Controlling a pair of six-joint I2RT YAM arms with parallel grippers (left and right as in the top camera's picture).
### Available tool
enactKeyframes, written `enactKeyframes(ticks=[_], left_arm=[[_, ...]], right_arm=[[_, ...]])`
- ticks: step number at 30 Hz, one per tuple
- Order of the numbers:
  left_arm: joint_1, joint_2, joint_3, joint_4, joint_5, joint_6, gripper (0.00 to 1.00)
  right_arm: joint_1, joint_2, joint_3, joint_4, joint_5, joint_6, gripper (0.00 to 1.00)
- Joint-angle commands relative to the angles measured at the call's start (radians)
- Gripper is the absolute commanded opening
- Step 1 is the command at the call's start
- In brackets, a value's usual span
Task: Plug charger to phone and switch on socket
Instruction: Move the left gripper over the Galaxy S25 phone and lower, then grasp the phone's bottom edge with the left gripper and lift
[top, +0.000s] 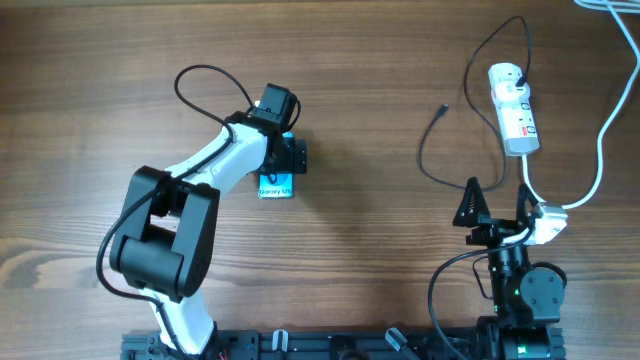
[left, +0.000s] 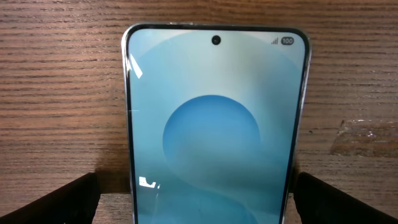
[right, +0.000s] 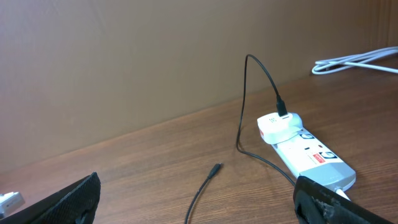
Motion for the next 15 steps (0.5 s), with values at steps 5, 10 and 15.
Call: enactKeyframes(ticks=[5, 10, 15], left_arm=[[-0.037, 0.112, -0.058, -0.030, 0.146, -0.018, 0.94], [-0.037, 0.112, -0.058, -0.046, 0.150, -0.021, 0.87], [-0.037, 0.112, -0.058, -0.057, 0.150, -0.021, 0.74]], right_arm=[[0.006, 0.000, -0.002, 0.003, 0.006, -0.010, 1.00], [0.006, 0.000, -0.002, 0.003, 0.006, -0.010, 1.00], [0.006, 0.000, -0.002, 0.003, 0.006, -0.010, 1.00]])
